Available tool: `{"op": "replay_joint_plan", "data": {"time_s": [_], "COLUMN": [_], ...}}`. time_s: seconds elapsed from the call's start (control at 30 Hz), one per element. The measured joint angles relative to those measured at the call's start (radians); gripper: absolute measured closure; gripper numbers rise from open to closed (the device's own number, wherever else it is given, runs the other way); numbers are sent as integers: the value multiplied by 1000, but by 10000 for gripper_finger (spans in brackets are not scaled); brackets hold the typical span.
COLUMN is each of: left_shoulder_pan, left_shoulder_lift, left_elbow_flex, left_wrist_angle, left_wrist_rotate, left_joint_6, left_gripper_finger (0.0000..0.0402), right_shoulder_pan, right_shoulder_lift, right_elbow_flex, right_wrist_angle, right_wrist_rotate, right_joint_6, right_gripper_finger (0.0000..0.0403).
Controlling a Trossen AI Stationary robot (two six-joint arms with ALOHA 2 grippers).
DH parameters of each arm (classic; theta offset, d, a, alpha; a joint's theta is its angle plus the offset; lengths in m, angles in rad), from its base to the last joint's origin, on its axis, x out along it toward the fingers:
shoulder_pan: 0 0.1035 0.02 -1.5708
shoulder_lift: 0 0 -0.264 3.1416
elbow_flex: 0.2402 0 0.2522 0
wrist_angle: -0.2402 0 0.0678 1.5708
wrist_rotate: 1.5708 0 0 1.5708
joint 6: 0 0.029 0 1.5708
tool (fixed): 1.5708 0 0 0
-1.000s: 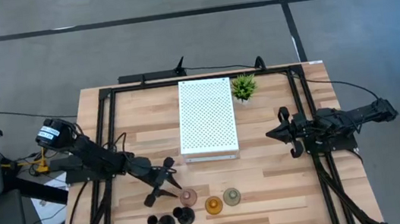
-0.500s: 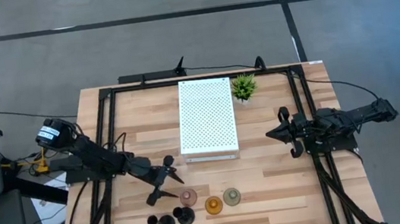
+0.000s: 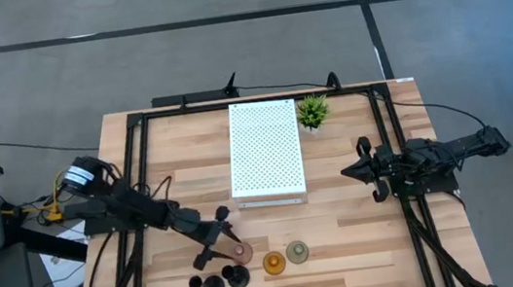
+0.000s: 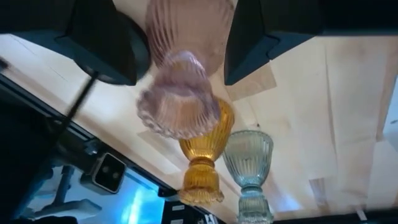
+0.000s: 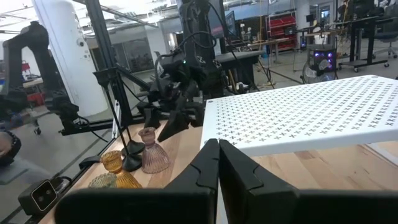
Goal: Pick & Place candle stick holders
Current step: Put the purple glass candle holder on the shelf
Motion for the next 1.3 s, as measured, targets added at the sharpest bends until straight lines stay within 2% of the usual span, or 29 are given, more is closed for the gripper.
{"op": "replay_joint_plan", "data": {"time_s": [0.33,1.13,1.3], "left_shoulder_pan": [0,3,3], "left_shoulder_lift": [68,67,67], "left_elbow_flex": [78,79,79], "left_wrist_angle": [6,8,8], "left_wrist_rotate": [0,1,2], "left_joint_6": [-11,-90,-90], "left_gripper_finger": [160,161,191], "right_shoulder_pan": [0,1,1], "right_shoulder_lift": [0,0,0], "right_elbow_flex": [0,0,0], "right_wrist_angle": [0,0,0], "right_wrist_rotate": [-1,-1,-1], "right_joint_6": [0,0,0], "right_gripper_finger": [403,403,403]}}
